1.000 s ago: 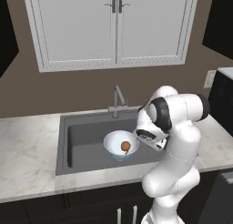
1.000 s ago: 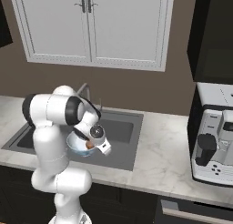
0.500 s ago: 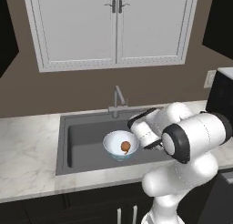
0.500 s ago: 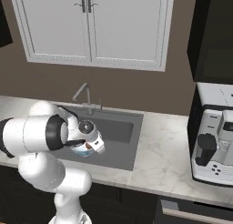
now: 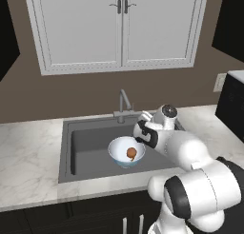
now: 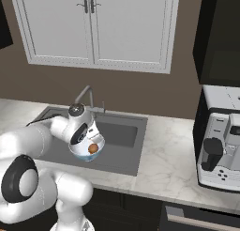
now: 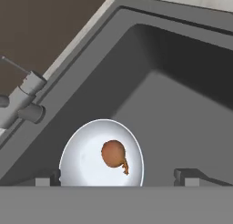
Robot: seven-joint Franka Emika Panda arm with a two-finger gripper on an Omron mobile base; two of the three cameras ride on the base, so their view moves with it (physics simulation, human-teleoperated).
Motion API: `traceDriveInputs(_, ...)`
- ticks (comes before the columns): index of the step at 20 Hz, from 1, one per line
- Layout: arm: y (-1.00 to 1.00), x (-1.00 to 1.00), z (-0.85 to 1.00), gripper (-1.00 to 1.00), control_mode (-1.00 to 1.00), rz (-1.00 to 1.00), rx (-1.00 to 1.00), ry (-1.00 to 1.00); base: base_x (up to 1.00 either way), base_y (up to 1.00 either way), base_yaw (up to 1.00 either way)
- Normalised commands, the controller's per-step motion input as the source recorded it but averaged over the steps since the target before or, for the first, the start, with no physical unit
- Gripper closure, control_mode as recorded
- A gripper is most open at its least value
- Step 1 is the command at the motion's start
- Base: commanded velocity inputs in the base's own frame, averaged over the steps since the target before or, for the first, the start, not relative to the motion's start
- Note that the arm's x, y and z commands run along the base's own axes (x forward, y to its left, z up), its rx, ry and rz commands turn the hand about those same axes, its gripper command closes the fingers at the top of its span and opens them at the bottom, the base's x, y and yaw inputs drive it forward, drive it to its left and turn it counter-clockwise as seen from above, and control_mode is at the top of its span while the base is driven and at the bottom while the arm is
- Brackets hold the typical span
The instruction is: Pick the onion from the cabinet and place it in the bowl. Then pick the bowl and place it in the sink. Then turn on the sink facuet.
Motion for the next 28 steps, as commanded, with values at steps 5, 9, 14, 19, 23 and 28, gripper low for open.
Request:
traceDriveInputs(5,0.0,-0.08,0.69,-1.0,-1.0,-0.05,0.0,0.0,0.0,0.0,0.0)
traceDriveInputs(9,0.0,-0.21,-0.01,-1.0,-1.0,-0.05,0.0,0.0,0.0,0.0,0.0)
traceDriveInputs(14,-0.18,-0.77,-0.09,-1.0,-1.0,-0.1,0.22,-0.07,0.0,0.0,0.0)
traceDriveInputs(19,-0.04,-0.25,0.06,-1.0,-1.0,-0.34,0.47,-0.12,0.0,0.0,0.0)
traceDriveInputs(23,0.04,0.08,0.34,-1.0,-1.0,-0.47,0.48,-0.09,0.0,0.0,0.0)
traceDriveInputs(28,0.02,0.08,0.41,-1.0,-1.0,-0.51,0.49,-0.01,0.0,0.0,0.0)
